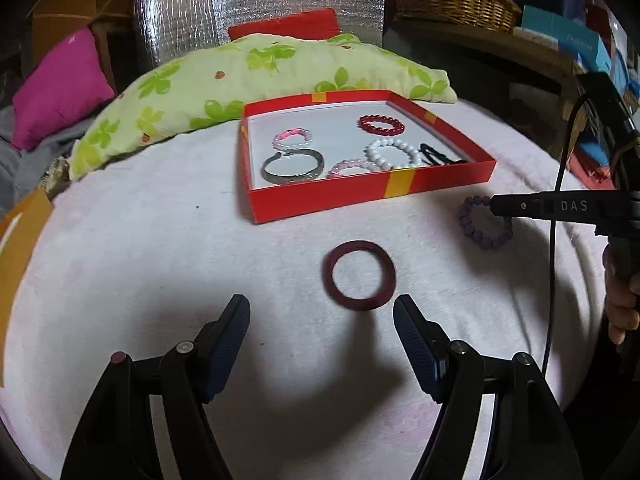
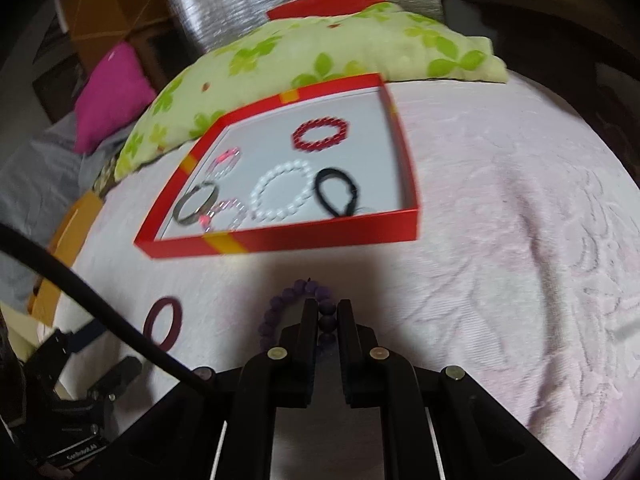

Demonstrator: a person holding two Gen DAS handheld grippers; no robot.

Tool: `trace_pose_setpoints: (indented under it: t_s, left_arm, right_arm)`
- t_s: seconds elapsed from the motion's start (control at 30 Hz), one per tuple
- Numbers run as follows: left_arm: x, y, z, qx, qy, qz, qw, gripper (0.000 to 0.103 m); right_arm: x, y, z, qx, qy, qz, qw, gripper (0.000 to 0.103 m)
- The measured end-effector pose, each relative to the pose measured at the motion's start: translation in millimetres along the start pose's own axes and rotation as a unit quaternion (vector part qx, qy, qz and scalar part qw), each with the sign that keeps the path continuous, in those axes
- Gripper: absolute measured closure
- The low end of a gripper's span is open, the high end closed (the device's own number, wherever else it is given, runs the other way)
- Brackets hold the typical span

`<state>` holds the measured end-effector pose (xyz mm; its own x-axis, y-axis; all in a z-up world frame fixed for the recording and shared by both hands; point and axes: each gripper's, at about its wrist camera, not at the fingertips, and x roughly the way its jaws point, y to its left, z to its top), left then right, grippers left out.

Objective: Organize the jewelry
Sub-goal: 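Grasp the purple bead bracelet with the right tool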

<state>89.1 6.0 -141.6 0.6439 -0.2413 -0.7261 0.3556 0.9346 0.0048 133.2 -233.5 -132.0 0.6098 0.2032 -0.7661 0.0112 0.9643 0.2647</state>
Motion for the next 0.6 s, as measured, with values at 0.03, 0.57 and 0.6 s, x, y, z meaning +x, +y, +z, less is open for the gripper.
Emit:
trace_pose_setpoints:
  t_s: [0.03,0.57,0.6]
  left_arm:
    - [0.7,0.3,0.6,-0.003,0.0,-0.002,1.0,0.028]
    - [20.6,-11.8,11.7,-0.033,0.034,-0.058,0.9972,0.028]
    - [23.7,-11.1,12.4,-0.038,0.038,-0.055,0.9971,0.028]
  right_arm:
    - [0.8,-2.2,1.6,0.005,0.001,0.001,1.0,0.092]
    - [14.6,-12.4,-0.2,0.03,0.035,0.012,0.999,0.092]
    - [15.4,-12.3,0.3,0.03,0.036,0.013,0.999,0.092]
